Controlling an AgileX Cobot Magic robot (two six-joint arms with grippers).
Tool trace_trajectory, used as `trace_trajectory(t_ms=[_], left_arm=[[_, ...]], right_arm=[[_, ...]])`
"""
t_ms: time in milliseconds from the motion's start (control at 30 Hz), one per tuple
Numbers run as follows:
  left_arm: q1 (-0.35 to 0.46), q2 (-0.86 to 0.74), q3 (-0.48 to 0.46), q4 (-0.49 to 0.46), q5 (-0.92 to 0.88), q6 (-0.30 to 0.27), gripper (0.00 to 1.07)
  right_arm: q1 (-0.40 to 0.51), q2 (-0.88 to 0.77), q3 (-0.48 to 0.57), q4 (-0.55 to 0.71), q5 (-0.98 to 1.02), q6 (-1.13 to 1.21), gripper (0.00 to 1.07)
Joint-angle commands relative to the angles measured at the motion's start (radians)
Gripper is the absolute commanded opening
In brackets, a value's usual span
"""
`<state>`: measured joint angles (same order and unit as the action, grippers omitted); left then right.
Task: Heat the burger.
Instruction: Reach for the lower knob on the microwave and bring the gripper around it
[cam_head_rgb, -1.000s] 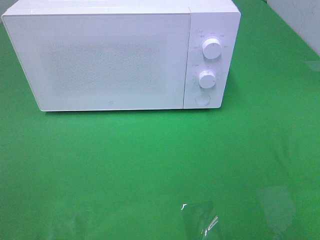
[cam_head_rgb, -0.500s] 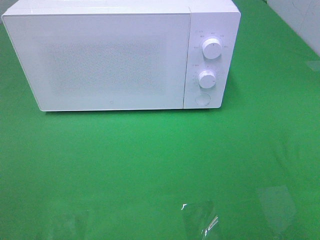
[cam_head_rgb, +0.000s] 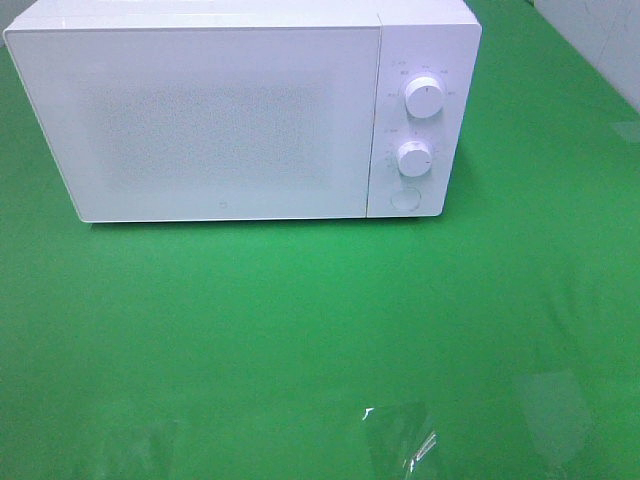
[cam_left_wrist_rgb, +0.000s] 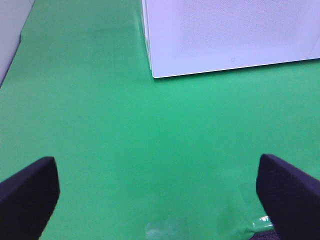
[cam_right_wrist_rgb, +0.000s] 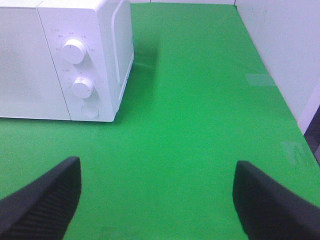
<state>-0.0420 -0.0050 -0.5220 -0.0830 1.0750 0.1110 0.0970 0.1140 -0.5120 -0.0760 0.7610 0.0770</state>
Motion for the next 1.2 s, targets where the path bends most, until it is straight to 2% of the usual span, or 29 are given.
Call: trace_trajectory(t_ms=[33,1033,1200], left_arm=[[0.002,-0.024,0.004,-0.004,-0.005,-0.003,1.0],[0.002,-0.024,0.004,-0.004,-0.005,-0.003,1.0],[0.002,-0.024,0.004,-0.004,-0.005,-0.003,1.0]], right_arm=[[-0.005,0.059,0.003,0.002,-0.085,0.004,0.76],[-0.005,0.486,0.003,0.004,-0.492,0.004,0.76],[-0.005,0.553,0.034,0.006,-0.594,0.004,0.76]])
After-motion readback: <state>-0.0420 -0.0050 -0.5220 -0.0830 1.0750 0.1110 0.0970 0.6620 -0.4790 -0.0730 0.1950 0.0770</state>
